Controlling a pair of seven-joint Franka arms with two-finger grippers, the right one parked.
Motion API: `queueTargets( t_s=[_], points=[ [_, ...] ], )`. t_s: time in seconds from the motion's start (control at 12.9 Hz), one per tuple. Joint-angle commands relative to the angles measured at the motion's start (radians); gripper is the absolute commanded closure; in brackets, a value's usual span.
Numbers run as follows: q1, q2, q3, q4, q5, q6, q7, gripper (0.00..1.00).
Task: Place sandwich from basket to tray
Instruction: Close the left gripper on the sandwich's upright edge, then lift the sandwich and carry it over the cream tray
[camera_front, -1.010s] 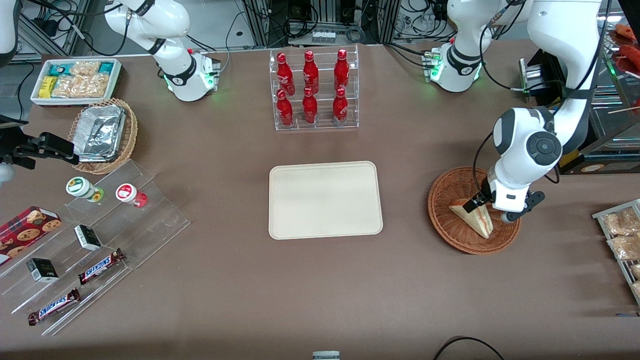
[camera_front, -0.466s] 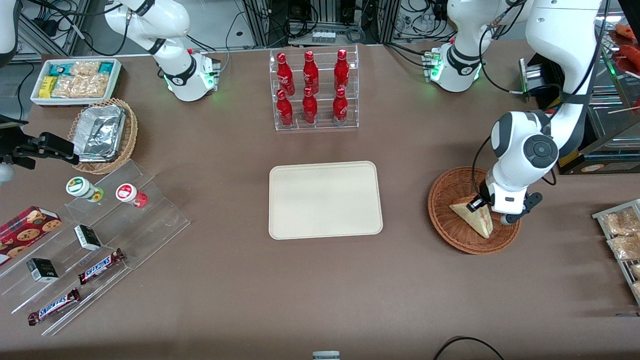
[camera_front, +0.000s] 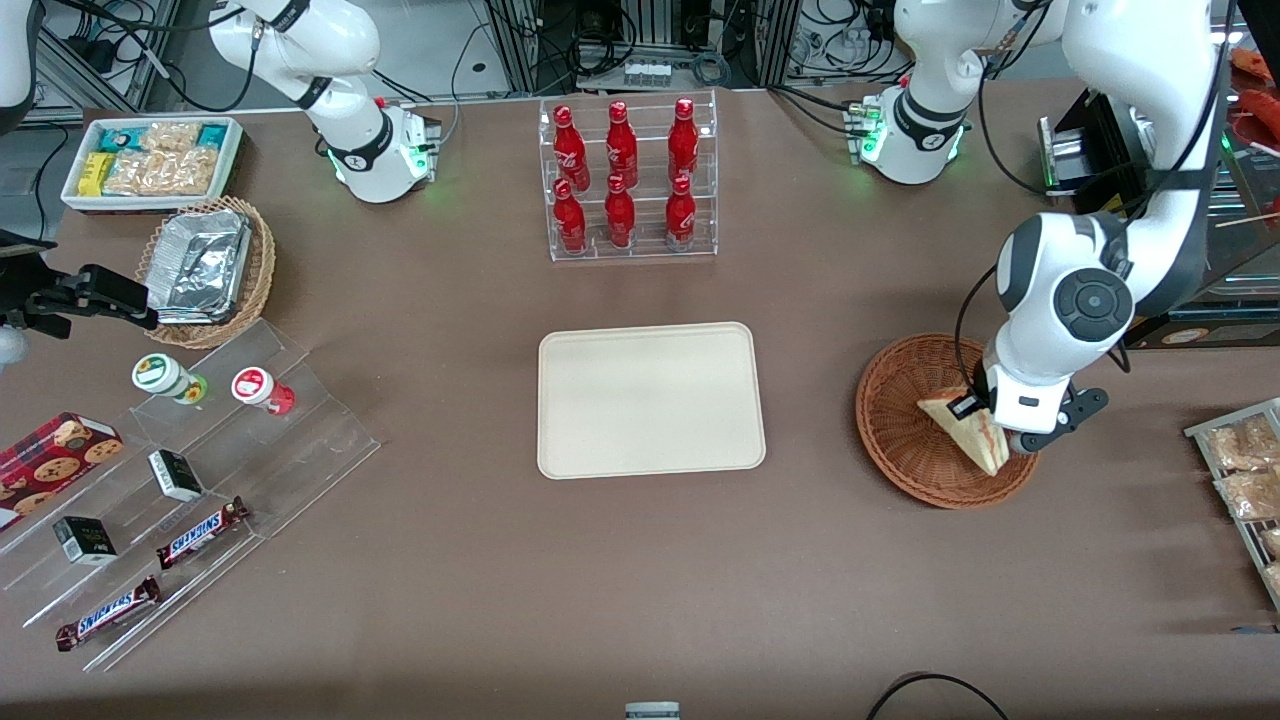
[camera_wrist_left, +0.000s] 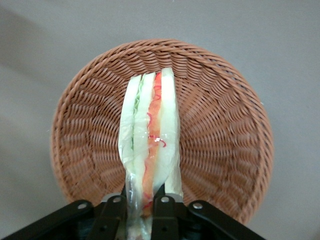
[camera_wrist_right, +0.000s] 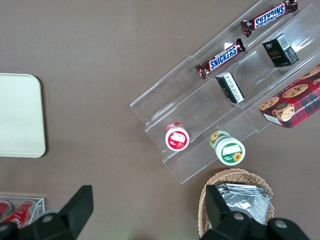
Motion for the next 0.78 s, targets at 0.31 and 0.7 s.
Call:
queueTargets(
  t_s=[0.31, 0.7],
  points=[
    [-0.275, 0.033, -0.031, 0.299, 0.009, -0.294, -0.035, 1.00],
    [-0.490, 0.200, -0.031, 0.429, 0.005, -0.257, -0.064, 1.00]
  ],
)
